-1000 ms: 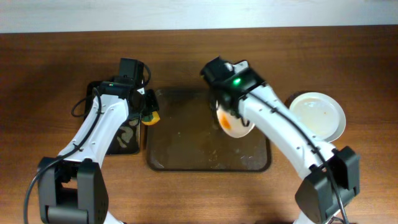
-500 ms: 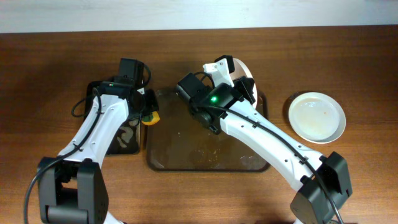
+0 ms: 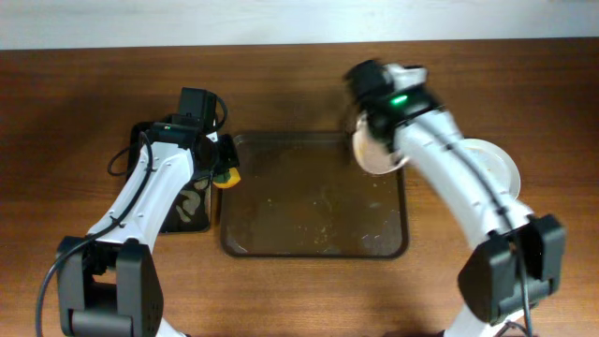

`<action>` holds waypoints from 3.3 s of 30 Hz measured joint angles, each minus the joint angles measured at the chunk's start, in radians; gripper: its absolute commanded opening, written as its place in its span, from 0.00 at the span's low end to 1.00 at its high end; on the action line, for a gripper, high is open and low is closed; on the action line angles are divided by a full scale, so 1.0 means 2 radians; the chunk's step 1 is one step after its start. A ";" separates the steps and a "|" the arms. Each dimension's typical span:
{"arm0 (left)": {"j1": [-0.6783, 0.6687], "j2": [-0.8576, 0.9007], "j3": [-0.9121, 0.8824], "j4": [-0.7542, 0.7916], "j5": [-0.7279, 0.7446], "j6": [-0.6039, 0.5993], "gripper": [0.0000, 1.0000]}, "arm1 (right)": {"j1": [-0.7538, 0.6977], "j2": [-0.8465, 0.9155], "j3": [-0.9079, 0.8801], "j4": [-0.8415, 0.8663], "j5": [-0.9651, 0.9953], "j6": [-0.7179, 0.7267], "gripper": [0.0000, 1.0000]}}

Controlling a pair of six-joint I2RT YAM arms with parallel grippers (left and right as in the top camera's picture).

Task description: Clean dirty plates on tray and stack at the side

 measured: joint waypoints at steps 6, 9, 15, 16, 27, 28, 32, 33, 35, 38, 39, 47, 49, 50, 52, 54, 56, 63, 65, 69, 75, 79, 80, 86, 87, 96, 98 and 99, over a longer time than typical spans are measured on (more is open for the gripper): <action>0.000 0.000 0.000 0.000 0.000 0.015 0.00 | -0.189 0.000 0.000 -0.003 -0.172 -0.006 0.04; 0.000 0.000 0.000 0.000 0.000 0.019 0.00 | -0.253 0.000 -0.010 -0.002 -0.219 -0.016 0.04; 0.000 0.000 0.000 0.002 0.000 0.022 0.00 | -0.329 0.000 -0.076 0.011 -0.247 -0.021 0.04; 0.000 0.000 0.000 0.002 0.000 0.022 0.00 | -0.339 0.000 -0.081 0.014 -0.250 -0.022 0.08; 0.000 0.000 0.000 0.002 0.000 0.022 0.00 | -0.355 0.000 -0.087 -0.003 -0.276 -0.037 0.56; 0.000 0.000 0.000 0.002 0.000 0.022 0.00 | -0.355 0.000 -0.087 -0.003 -0.287 -0.044 0.56; 0.000 0.000 0.000 0.002 -0.002 0.025 0.00 | -0.351 0.000 -0.087 -0.004 -0.361 -0.100 0.60; 0.000 0.000 0.000 0.007 -0.004 0.033 0.00 | -0.346 0.000 -0.087 -0.004 -0.384 -0.121 0.60; 0.000 0.000 0.000 0.021 -0.005 0.062 0.00 | -0.330 0.000 -0.088 -0.004 -0.409 -0.146 0.60; 0.000 0.000 0.008 0.019 0.020 0.145 0.00 | -0.297 0.000 -0.089 -0.002 -0.430 -0.172 0.60; 0.000 0.000 0.011 0.017 0.033 0.174 0.00 | -0.286 0.000 -0.089 -0.001 -0.434 -0.177 0.60; 0.028 0.000 0.016 0.015 -0.112 0.185 0.00 | -0.171 0.000 -0.090 0.006 -0.448 -0.204 0.60; 0.050 0.000 0.016 0.015 -0.129 0.180 0.00 | -0.148 0.000 -0.090 0.009 -0.450 -0.205 0.60; 0.060 0.002 0.016 0.015 -0.134 0.179 0.00 | -0.138 0.000 -0.090 0.011 -0.450 -0.205 0.60; 0.078 0.013 0.018 0.015 -0.140 0.178 0.00 | -0.122 0.000 -0.090 0.014 -0.450 -0.205 0.61; 0.096 0.039 0.019 0.014 -0.140 0.178 0.00 | -0.109 0.000 -0.090 0.014 -0.450 -0.205 0.60; 0.110 0.075 0.020 0.011 -0.140 0.178 0.00 | -0.101 0.000 -0.090 0.014 -0.450 -0.205 0.61; 0.143 0.135 0.020 0.024 -0.138 0.178 0.24 | -0.101 0.000 -0.090 0.014 -0.450 -0.204 0.60; 0.145 0.137 0.020 0.029 -0.138 0.178 0.79 | -0.101 0.000 -0.090 0.014 -0.450 -0.204 0.59; 0.153 0.145 0.033 0.039 -0.149 0.178 0.17 | -0.101 0.000 -0.090 0.009 -0.450 -0.203 0.59; 0.153 0.157 0.050 0.031 -0.124 0.177 0.00 | -0.101 0.000 -0.090 0.009 -0.450 -0.203 0.58; 0.156 0.157 0.064 0.012 -0.105 0.179 0.00 | -0.101 0.000 -0.090 0.009 -0.450 -0.203 0.58; 0.156 0.157 0.065 0.008 -0.103 0.179 0.09 | -0.101 0.000 -0.090 0.009 -0.450 -0.203 0.58; 0.156 0.145 0.066 -0.037 -0.089 0.180 0.60 | -0.101 0.000 -0.090 0.009 -0.450 -0.203 0.57; 0.156 0.143 0.066 -0.050 -0.083 0.180 0.60 | -0.101 0.000 -0.090 0.010 -0.450 -0.203 0.57; 0.156 0.139 0.032 -0.037 -0.069 0.179 0.05 | -0.101 0.000 -0.090 0.009 -0.450 -0.203 0.57; 0.156 0.133 0.021 -0.023 -0.066 0.179 0.00 | -0.101 0.000 -0.090 0.009 -0.450 -0.203 0.56; 0.156 0.131 0.018 -0.018 -0.064 0.180 0.00 | -0.101 0.000 -0.090 0.009 -0.450 -0.203 0.56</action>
